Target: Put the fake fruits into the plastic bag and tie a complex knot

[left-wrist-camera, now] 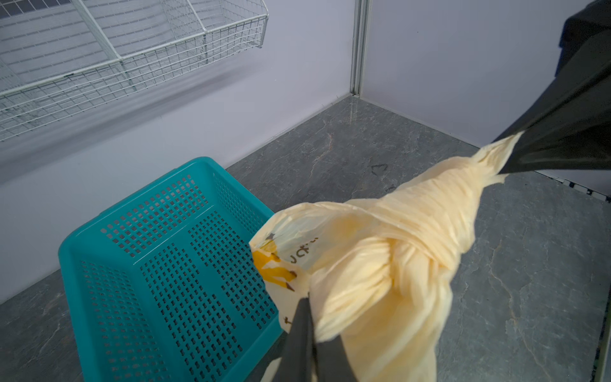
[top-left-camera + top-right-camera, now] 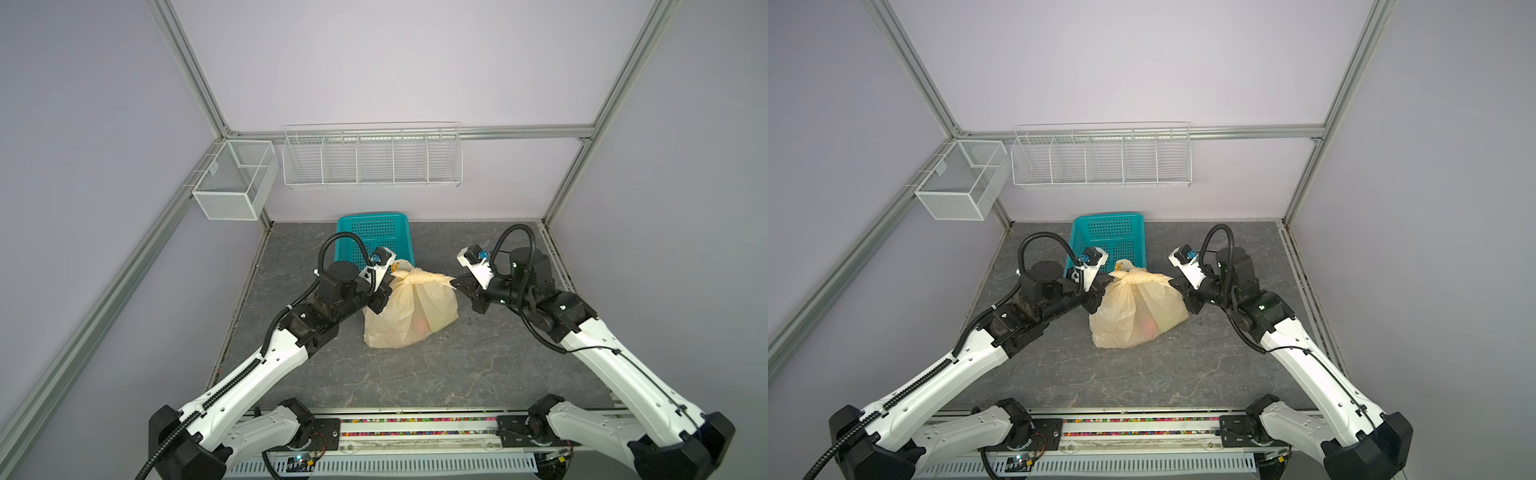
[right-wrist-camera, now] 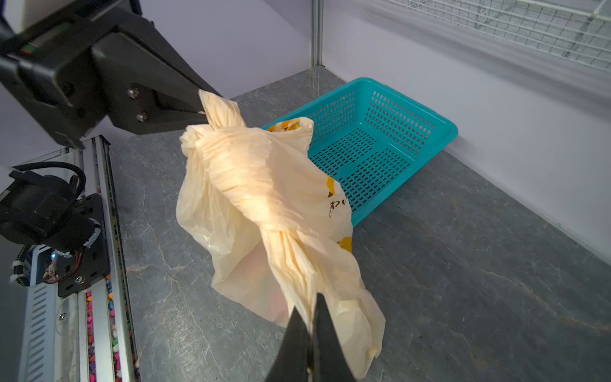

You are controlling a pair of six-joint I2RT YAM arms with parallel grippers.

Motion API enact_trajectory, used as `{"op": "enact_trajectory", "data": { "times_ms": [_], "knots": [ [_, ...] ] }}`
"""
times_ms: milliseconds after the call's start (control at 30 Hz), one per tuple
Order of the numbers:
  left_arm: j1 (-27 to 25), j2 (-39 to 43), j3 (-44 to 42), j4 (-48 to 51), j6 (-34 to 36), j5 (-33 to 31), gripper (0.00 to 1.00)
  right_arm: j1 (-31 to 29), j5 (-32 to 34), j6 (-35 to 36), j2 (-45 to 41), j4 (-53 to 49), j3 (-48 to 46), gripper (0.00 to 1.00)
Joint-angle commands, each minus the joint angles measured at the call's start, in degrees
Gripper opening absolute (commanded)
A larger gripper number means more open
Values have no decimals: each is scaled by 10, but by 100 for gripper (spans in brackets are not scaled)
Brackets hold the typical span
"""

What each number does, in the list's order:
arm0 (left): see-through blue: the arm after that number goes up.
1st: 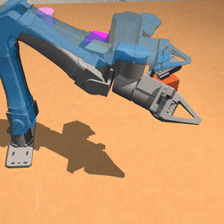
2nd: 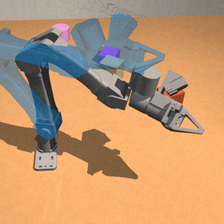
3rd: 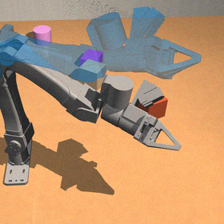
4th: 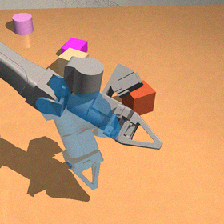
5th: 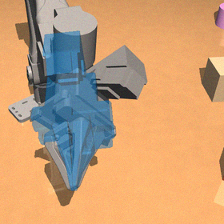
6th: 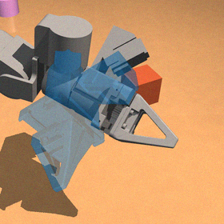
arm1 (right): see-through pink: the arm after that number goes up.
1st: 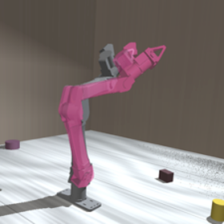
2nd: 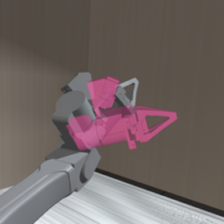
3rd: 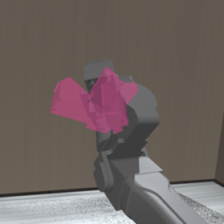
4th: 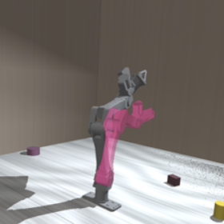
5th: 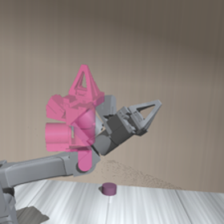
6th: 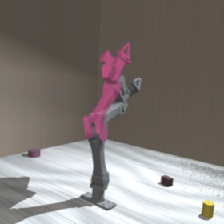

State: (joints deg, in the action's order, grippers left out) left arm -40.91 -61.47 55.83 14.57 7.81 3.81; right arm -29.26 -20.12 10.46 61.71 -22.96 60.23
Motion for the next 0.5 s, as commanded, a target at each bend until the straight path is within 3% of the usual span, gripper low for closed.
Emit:
{"op": "enact_trajectory", "data": {
  "times_ms": [0,167,367,467],
  "knots": [
    [3,10,25,60,2,-50,0,1,51,-57,-10,-32,-23,7],
    [3,13,44,115,25,-85,0,1,115,-93,-23,-41,-53,7],
    [7,22,27,180,37,-189,0,9,223,-127,-33,-60,-91,7],
    [24,19,10,205,34,-207,0,18,252,-147,-30,-57,-123,7]
  ]
}}
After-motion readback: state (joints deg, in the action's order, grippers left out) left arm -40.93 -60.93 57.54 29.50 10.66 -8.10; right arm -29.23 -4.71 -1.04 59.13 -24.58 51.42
